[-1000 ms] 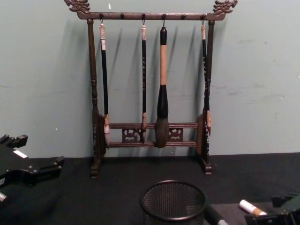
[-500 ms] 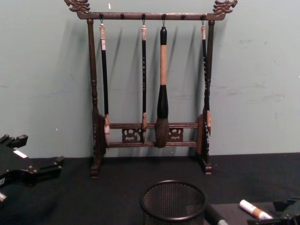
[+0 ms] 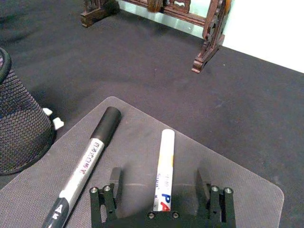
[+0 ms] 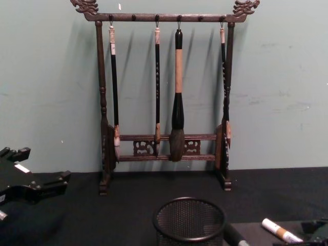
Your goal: Pick up the water-based marker from the table and place it into the pen holder.
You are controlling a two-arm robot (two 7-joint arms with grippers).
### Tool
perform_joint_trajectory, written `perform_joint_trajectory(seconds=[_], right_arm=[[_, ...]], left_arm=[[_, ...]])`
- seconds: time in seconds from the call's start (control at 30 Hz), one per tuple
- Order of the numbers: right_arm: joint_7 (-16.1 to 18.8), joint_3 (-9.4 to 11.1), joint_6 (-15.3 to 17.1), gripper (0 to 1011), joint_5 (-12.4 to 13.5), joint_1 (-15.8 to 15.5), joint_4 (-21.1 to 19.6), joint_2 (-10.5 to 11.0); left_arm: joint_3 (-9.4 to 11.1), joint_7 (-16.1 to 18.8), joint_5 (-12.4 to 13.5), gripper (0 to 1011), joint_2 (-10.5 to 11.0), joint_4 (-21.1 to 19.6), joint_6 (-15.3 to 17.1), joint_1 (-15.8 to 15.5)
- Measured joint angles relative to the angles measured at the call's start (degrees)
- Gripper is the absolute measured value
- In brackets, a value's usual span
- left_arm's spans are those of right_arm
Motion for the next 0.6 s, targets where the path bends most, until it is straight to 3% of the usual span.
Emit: perform_joint_trajectory(seconds=[0.6], right_arm=[[0.0, 0.2, -0.1, 1003, -0.8, -0.7, -0.4, 0.0]], left_arm=[[0.0, 0.0, 0.0, 1001, 0.0, 0.0, 0.0, 0.0]])
